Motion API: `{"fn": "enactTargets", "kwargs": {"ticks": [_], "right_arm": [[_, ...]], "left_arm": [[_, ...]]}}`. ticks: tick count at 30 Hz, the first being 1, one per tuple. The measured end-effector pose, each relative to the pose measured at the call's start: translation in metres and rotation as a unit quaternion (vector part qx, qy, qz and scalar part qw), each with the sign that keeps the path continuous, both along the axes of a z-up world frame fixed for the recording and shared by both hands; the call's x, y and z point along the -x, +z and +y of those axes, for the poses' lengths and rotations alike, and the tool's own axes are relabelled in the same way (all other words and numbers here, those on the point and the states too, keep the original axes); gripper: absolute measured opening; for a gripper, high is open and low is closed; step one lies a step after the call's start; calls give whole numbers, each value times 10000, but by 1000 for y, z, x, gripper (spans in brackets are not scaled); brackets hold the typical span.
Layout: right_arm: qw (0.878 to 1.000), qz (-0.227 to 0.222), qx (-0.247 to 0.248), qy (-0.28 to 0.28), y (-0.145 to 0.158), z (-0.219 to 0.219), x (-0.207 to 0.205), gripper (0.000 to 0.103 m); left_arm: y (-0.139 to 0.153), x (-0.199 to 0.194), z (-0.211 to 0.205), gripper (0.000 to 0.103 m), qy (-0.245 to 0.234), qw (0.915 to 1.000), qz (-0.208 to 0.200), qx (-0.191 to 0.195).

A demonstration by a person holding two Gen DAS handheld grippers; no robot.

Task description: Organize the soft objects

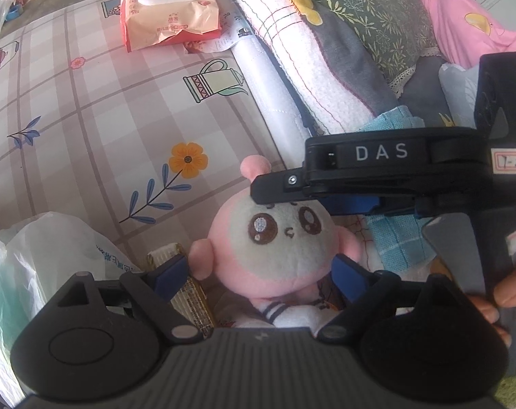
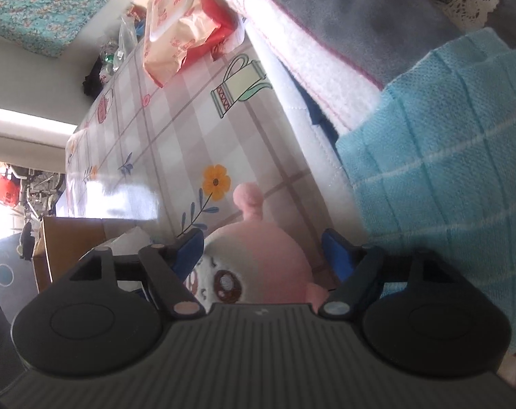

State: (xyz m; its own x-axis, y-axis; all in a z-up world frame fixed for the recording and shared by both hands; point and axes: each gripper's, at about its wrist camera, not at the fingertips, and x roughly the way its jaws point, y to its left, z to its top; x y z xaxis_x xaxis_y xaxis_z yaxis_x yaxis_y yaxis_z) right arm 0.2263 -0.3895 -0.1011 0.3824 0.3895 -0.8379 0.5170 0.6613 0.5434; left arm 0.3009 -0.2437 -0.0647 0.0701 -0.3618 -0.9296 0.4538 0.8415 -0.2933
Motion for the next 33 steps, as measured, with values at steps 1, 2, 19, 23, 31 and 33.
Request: {"fn": "enactTargets", "kwargs": {"ticks": [1,2,19,23,31,33], "right_arm": [[10000,22,-58,8,-1,0,-1,77],[10000,17,-76,37,-1,1,-1,77],[9893,-990,-850,-653,26,-6,51,59],[9882,-1251,-586,-664,54,3,64,59],[9819,-1663,-760,-490,95,40,87,51],[9818,-1763,-528,-465,107,47,89,52]], "left_arm": [[0,0,-1,92,0,10000,22,-6],[0,0,-3,92,-7,10000,20,-18],[31,17,-9,88,98,9997,-157,132],[57,34,-6,88,-110,9979,-588,259],[99,69,27,85,-191,9924,-862,852],[103,77,36,85,-172,9921,-961,783]]}}
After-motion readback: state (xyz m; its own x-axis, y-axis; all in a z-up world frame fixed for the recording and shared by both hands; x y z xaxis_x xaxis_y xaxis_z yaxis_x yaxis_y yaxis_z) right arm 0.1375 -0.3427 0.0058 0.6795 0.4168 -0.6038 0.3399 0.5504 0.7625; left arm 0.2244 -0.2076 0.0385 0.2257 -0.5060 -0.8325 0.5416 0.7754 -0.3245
